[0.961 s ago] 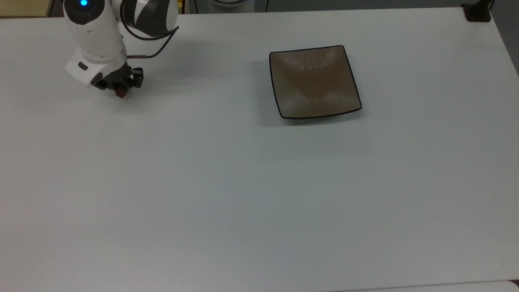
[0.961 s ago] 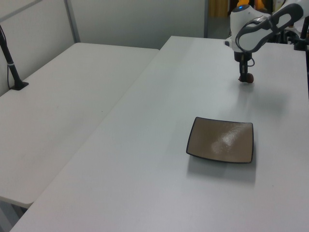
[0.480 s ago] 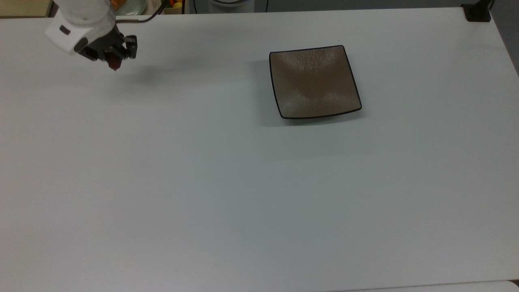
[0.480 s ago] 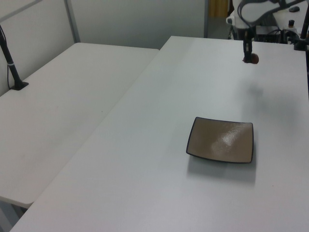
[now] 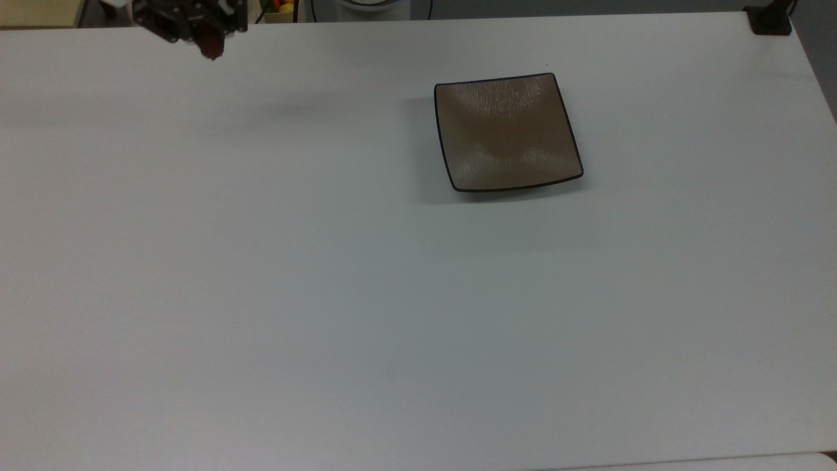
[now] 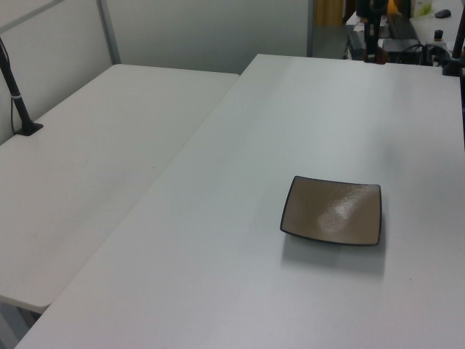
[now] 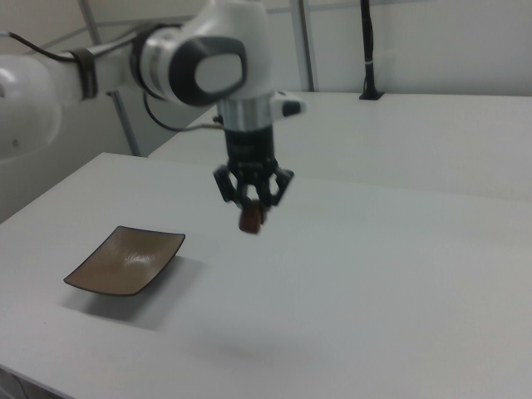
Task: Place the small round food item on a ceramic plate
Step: 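Lift the held food item up off the table, then carry the food item over the square brown plate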
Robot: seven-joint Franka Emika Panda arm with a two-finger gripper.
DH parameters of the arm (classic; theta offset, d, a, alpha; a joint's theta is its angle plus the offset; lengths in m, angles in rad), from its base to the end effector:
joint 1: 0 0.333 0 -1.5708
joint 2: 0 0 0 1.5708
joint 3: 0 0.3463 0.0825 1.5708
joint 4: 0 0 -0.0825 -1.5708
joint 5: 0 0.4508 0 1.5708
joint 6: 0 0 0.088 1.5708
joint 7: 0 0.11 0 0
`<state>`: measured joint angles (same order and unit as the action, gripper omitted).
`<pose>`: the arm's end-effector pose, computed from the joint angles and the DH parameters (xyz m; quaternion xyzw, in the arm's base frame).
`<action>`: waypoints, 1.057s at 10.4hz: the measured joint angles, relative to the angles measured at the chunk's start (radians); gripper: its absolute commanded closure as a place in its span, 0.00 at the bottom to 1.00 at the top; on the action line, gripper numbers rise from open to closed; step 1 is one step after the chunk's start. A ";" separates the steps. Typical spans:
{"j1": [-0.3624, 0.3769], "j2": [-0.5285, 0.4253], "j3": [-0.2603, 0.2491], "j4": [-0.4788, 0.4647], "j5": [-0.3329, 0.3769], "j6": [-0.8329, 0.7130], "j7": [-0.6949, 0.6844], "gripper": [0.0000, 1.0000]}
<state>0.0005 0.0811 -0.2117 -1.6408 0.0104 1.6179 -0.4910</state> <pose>0.6309 -0.1296 0.5678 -0.9890 -0.1387 0.0491 0.0144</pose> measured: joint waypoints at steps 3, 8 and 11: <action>0.006 -0.025 0.096 0.045 0.015 -0.054 0.033 0.80; 0.035 -0.021 0.278 0.045 0.016 -0.054 0.276 0.80; 0.133 -0.013 0.306 0.042 0.016 -0.033 0.452 0.79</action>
<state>0.1339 0.0683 0.0940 -1.5991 0.0264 1.5852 -0.0390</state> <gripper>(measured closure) 0.793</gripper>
